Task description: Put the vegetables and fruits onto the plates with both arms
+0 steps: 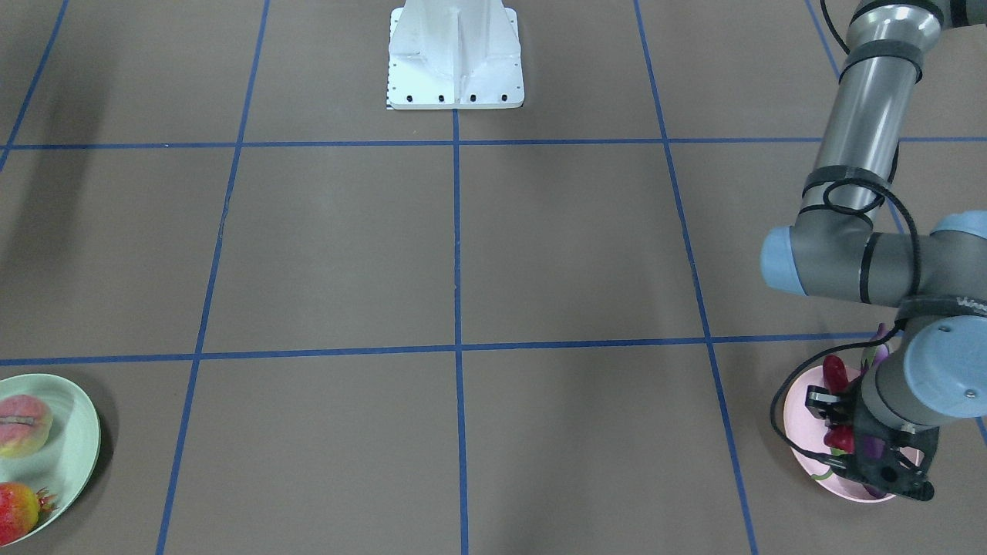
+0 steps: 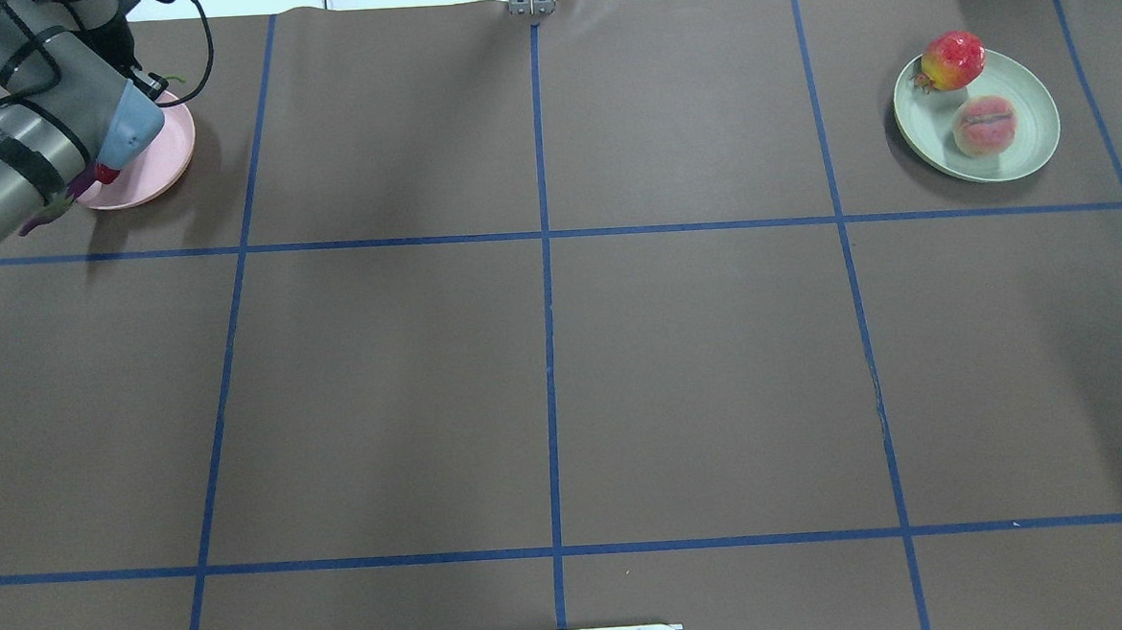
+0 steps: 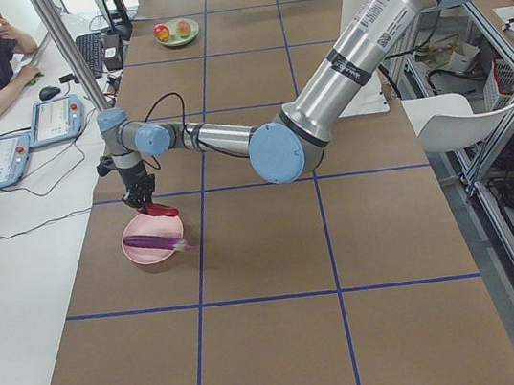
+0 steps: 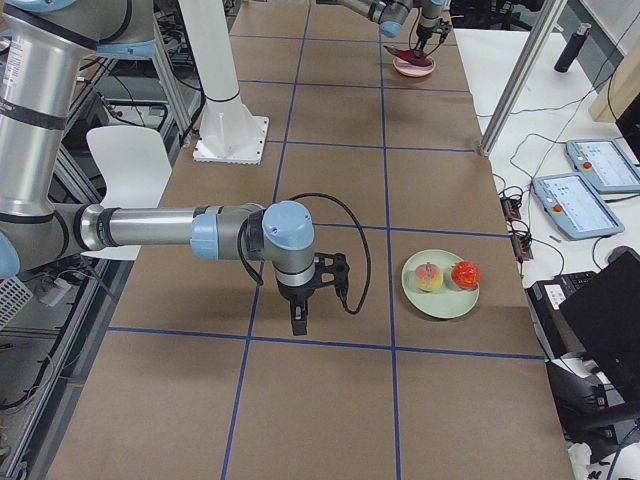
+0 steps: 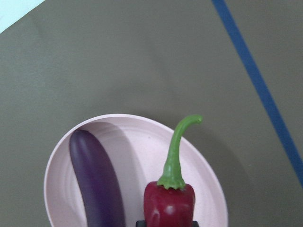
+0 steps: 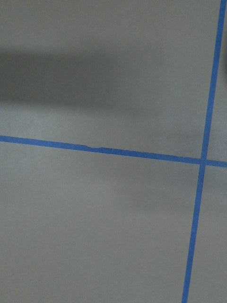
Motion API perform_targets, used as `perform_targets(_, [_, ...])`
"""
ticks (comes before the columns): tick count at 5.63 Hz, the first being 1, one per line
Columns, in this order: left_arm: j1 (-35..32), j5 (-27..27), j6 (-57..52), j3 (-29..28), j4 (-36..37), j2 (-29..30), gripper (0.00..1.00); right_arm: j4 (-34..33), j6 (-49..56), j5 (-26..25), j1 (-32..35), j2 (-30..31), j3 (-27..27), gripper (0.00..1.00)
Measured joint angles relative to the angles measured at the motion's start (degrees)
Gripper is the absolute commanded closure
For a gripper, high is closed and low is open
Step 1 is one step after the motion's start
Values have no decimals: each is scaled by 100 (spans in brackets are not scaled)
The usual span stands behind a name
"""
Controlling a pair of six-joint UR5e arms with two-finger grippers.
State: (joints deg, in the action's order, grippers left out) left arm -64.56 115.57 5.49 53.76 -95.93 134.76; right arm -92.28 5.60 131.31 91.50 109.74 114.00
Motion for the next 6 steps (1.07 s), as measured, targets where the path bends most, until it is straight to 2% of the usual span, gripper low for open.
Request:
perform_targets(3, [-110, 176, 251, 70, -340, -161, 0, -3, -6, 0, 0, -27, -1, 0])
perform_targets(4, [-225, 584, 270, 452, -245, -342, 0, -7, -4, 0, 0, -36, 0, 0])
perform_targets(5, [-395, 997, 258, 1232, -95, -882, 0, -8, 0, 3, 0, -34, -1, 0])
perform_targets(6, [-602, 1228, 247, 2259, 55, -1675, 0, -9, 5, 7, 2, -28, -1, 0])
